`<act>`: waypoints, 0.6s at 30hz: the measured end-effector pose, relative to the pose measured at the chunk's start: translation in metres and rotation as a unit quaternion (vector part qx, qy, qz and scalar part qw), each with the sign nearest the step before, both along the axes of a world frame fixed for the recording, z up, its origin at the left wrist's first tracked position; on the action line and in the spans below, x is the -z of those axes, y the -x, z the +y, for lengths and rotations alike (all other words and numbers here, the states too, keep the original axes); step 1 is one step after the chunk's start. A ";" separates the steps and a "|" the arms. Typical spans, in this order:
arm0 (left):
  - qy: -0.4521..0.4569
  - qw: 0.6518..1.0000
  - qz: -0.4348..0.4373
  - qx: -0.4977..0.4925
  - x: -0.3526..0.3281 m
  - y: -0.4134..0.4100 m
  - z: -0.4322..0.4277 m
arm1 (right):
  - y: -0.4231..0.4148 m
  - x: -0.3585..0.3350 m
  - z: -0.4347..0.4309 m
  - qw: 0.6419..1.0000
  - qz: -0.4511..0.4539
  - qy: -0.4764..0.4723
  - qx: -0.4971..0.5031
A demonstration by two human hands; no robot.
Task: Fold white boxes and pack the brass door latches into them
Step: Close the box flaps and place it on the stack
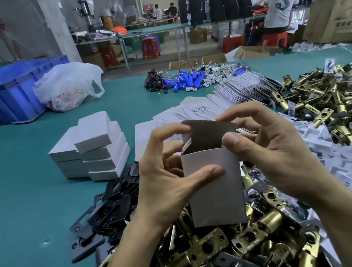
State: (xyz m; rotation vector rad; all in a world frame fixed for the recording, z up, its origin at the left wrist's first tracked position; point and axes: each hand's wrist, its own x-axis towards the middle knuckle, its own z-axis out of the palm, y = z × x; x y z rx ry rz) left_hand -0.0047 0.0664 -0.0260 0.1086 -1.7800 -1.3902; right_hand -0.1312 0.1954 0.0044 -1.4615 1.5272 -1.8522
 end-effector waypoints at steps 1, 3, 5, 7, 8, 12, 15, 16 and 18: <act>-0.001 1.000 0.008 0.002 0.000 0.000 0.000 | -0.001 -0.001 0.000 1.000 -0.001 0.009 0.002; 0.006 1.000 0.009 0.006 0.001 0.001 0.001 | -0.002 -0.002 0.000 1.000 -0.002 0.018 0.005; 0.001 1.000 0.004 0.008 0.003 0.000 0.000 | -0.002 -0.002 0.000 1.000 0.000 0.012 0.004; 0.003 1.000 0.006 0.008 0.004 0.000 -0.001 | -0.002 -0.002 0.000 1.000 0.000 0.000 0.004; 0.010 1.000 0.011 0.004 0.004 0.001 -0.001 | -0.002 -0.002 -0.001 1.000 0.000 -0.004 0.009; -0.021 1.000 0.002 -0.024 0.006 0.003 0.002 | 0.000 0.000 -0.002 0.999 -0.014 -0.014 0.036; -0.042 0.999 0.002 -0.019 0.003 0.004 0.003 | -0.001 0.001 -0.003 0.998 -0.021 -0.031 0.046; -0.045 0.999 0.006 -0.016 0.001 0.004 0.003 | -0.002 0.000 -0.003 0.998 -0.020 -0.032 0.049; -0.046 0.999 0.002 -0.015 -0.001 0.005 0.003 | -0.004 -0.002 -0.003 0.998 -0.021 -0.029 0.056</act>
